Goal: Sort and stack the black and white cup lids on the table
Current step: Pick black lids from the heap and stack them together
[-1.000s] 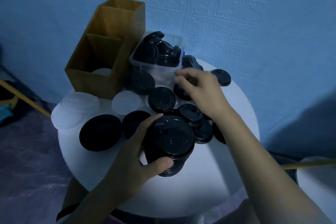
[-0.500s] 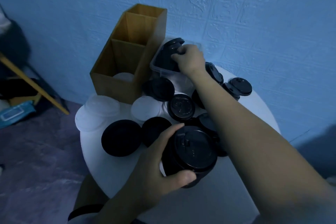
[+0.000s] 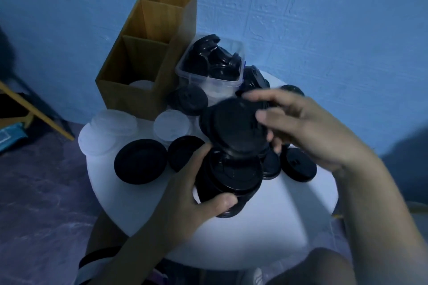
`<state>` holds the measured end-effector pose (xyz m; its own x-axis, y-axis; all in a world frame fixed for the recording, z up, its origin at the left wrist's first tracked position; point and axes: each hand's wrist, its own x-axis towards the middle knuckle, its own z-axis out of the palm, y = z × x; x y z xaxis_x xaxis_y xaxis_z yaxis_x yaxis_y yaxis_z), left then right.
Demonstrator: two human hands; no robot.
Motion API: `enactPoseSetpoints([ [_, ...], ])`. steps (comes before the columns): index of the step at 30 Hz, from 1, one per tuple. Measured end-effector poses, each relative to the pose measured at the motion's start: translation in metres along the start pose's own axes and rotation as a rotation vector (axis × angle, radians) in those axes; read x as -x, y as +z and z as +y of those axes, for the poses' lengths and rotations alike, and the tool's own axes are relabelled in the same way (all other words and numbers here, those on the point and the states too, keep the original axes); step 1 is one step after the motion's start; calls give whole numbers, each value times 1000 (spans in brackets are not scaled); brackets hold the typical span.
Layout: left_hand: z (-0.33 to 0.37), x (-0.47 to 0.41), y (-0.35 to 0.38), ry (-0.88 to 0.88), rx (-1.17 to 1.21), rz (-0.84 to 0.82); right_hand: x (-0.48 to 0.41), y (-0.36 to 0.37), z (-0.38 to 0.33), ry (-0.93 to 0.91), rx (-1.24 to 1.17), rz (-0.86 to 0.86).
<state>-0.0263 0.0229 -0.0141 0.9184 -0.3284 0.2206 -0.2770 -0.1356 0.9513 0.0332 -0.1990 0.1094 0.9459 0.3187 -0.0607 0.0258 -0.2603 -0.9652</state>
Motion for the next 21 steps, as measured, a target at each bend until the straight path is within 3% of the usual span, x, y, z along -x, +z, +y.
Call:
enactPoseSetpoints([
  [6,0,-2,7,21,10,-23,37,19,30,-17,141,136],
  [12,1,-2,8,26,25,-11,48,41,49,-215,439,328],
  [21,3,-4,7,-8,52,-74,62,43,41,-129,505,169],
])
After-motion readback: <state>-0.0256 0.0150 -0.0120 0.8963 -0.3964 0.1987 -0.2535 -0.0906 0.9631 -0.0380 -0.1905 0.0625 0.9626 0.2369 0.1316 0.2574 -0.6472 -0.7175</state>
